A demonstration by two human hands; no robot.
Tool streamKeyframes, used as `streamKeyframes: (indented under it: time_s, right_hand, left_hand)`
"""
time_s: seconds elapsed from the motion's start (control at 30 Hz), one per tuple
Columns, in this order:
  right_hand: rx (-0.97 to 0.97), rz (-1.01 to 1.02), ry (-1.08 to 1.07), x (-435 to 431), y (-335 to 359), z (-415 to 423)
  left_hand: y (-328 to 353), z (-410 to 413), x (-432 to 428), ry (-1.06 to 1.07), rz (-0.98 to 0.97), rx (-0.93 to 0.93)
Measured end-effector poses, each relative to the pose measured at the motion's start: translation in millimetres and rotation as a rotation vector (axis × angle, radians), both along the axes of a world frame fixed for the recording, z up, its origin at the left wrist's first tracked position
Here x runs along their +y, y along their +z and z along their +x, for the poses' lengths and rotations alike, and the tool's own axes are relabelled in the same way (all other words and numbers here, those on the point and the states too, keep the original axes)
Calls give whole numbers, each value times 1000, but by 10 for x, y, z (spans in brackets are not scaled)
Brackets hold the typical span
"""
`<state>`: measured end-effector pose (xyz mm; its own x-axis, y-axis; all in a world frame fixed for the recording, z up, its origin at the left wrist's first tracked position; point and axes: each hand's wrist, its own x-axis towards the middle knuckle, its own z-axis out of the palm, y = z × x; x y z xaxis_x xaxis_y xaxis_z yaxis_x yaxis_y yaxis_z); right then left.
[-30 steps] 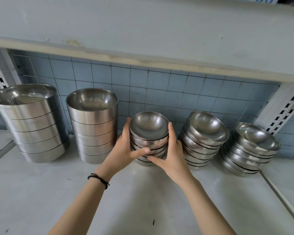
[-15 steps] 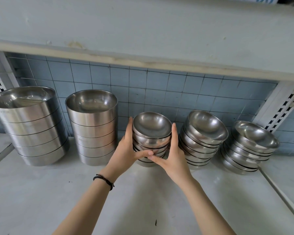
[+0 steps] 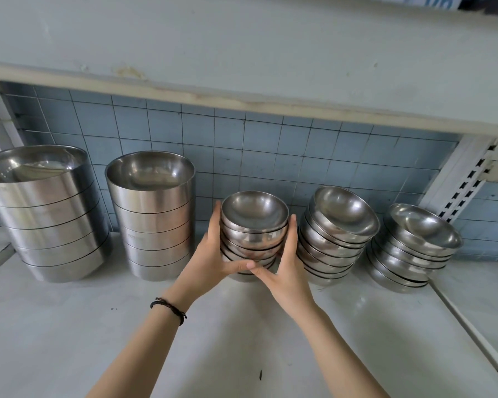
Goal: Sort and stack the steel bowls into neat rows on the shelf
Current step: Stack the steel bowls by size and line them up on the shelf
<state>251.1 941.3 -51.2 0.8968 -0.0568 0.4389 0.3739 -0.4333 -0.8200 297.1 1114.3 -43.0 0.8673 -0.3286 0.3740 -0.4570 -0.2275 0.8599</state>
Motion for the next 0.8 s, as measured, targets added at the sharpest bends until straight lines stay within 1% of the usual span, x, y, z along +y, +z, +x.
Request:
streamKeyframes:
  time_s: [0.1, 0.17, 0.3, 0.47, 0.57, 0.67, 0.8]
  right_hand:
    - [18, -12, 33, -62, -6, 12]
    - [28, -42, 49, -111, -3, 22]
    - [52, -95, 64, -173, 38, 46]
    - [91, -158, 81, -209, 82, 83]
    - [94, -185, 79, -204, 99, 79]
    - [89, -187, 72, -199, 129, 70]
    - [73, -147, 94, -182, 172, 47]
  left_hand:
    - [-101, 4, 90, -41, 94, 65]
    - [-168, -8, 116, -6, 130, 84]
    - [-213, -31, 82, 90, 139, 40]
    - [-234, -113, 43, 126, 123, 15]
    - [-236, -131, 23, 133, 117, 39]
    - [-229, -154, 16, 146, 129, 59]
    - [-165, -165, 13, 139, 164, 10]
